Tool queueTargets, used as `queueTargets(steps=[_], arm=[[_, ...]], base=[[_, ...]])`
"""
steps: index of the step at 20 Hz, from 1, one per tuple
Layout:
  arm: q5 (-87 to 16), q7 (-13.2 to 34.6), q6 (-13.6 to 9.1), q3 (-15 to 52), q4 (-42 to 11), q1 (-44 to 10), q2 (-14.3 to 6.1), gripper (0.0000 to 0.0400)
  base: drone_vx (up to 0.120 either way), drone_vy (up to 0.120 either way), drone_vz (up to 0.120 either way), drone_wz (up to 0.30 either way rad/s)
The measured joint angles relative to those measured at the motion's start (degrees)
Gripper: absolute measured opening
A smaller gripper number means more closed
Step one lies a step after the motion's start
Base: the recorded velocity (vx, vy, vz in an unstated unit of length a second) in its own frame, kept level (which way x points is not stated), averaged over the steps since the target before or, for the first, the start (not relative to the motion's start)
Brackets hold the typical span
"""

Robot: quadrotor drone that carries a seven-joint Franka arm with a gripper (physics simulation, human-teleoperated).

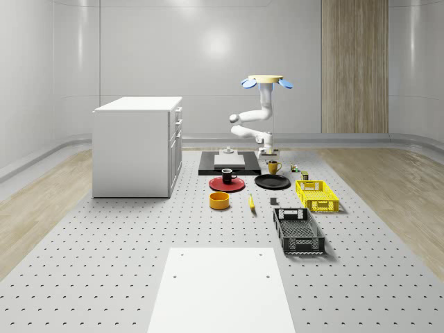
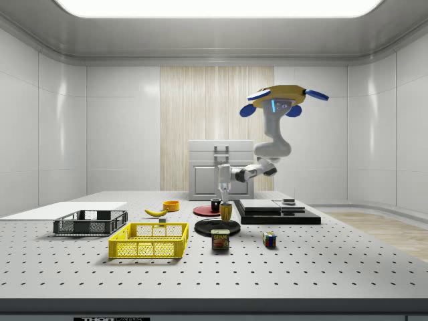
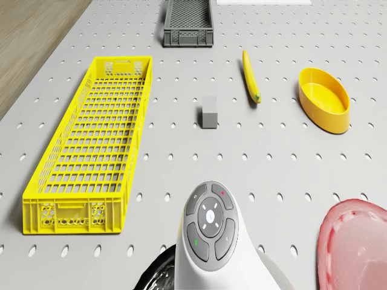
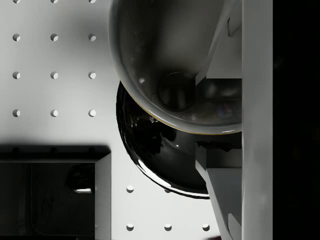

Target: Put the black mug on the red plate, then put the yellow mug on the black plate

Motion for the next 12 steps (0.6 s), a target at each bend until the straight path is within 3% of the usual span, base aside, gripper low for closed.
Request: queueTargets(steps=[2, 12], arm=[[0.0, 0.0, 0.0, 0.0, 0.0, 0.0, 0.0, 0.0110], [-2.9, -0.3, 2.1, -3.2, 2.5, -0.8, 0.6, 0.0110]], base=[[0.100, 0.000, 0.000, 0.000], [0.000, 0.000, 0.000, 0.000]])
